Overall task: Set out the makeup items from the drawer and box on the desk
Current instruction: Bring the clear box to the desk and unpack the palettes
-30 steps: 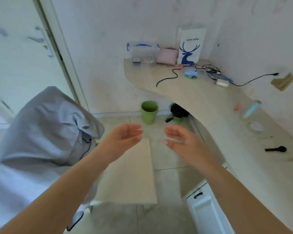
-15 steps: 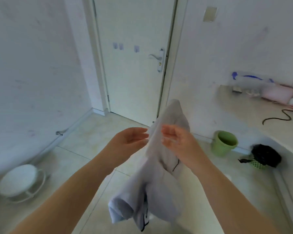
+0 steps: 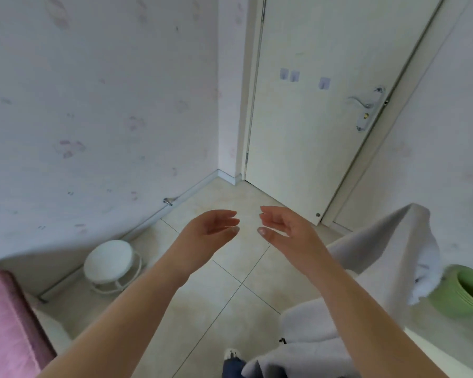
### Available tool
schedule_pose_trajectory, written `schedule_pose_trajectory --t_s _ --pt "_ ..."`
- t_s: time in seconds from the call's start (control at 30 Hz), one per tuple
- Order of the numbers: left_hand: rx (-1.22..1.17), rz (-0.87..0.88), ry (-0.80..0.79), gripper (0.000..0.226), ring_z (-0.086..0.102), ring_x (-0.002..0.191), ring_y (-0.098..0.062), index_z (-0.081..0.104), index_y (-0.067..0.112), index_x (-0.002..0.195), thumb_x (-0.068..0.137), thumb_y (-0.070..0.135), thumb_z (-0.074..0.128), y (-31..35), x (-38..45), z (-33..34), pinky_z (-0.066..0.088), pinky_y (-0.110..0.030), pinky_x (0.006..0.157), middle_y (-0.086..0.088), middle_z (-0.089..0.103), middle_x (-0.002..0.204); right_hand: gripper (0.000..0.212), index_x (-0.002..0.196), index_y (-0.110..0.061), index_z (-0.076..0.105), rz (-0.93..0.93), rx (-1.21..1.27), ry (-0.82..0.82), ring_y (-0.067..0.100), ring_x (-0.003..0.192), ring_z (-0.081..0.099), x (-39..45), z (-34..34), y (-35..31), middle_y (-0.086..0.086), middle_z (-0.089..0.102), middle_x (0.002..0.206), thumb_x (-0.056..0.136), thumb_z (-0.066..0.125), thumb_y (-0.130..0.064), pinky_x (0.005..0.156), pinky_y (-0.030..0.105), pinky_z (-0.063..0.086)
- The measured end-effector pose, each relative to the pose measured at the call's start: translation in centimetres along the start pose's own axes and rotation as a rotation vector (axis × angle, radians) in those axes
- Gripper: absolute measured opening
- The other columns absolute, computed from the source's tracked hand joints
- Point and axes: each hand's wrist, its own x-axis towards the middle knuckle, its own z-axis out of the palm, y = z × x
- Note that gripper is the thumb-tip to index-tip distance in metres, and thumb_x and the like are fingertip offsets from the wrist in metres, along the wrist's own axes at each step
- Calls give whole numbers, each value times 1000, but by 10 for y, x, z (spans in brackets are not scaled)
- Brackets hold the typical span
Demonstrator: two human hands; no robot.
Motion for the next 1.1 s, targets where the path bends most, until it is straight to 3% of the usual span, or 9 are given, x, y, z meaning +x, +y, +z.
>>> schedule_pose_trajectory --t_s 0.13,0.3,0.53,0.7,0.83,0.97,1.1 --pt "14 -28 36 28 62 102 5 62 28 114 87 19 64 -7 45 -24 45 -13 80 14 69 110 36 115 -36 57 23 16 -16 -7 106 59 56 8 13 -16 64 113 85 68 -21 89 13 43" --pt "62 -50 26 27 62 104 1 62 29 111 87 18 65 3 151 -36 46 -18 84 12 69 111 38 119 -33 58 68 75 -3 -8 107 58 152 2 39 -16 64 113 84 69 -21 86 10 42" --pt "138 -17 -103 28 63 102 1 63 30 112 87 18 65 59 301 -10 48 -20 88 13 70 109 34 113 -34 60 148 126 169 -6 103 60 252 -77 65 -14 66 110 84 69 -19 89 14 47" --pt "136 6 -297 28 64 102 1 63 30 112 87 17 65 85 383 52 47 -22 90 12 70 109 34 112 -34 58 211 94 334 -7 103 59 271 -150 83 -17 63 109 84 68 -17 79 5 46" --pt "164 21 -507 27 63 103 1 63 29 112 87 17 64 99 443 126 47 -21 91 11 70 110 33 104 -37 57 266 107 519 0 103 59 280 -212 100 -14 63 106 85 67 -12 91 16 46" --pt "198 60 -721 28 65 99 2 62 25 115 88 15 64 111 499 203 48 -19 89 8 70 112 34 111 -29 57 305 91 692 -5 100 58 290 -269 116 -12 63 109 85 67 -10 88 10 46" --pt "211 115 -905 29 66 89 6 62 22 116 88 15 64 132 562 287 50 -9 78 9 69 110 34 106 -37 56 358 47 867 -7 101 58 308 -328 136 -15 63 110 85 68 -13 89 12 45"
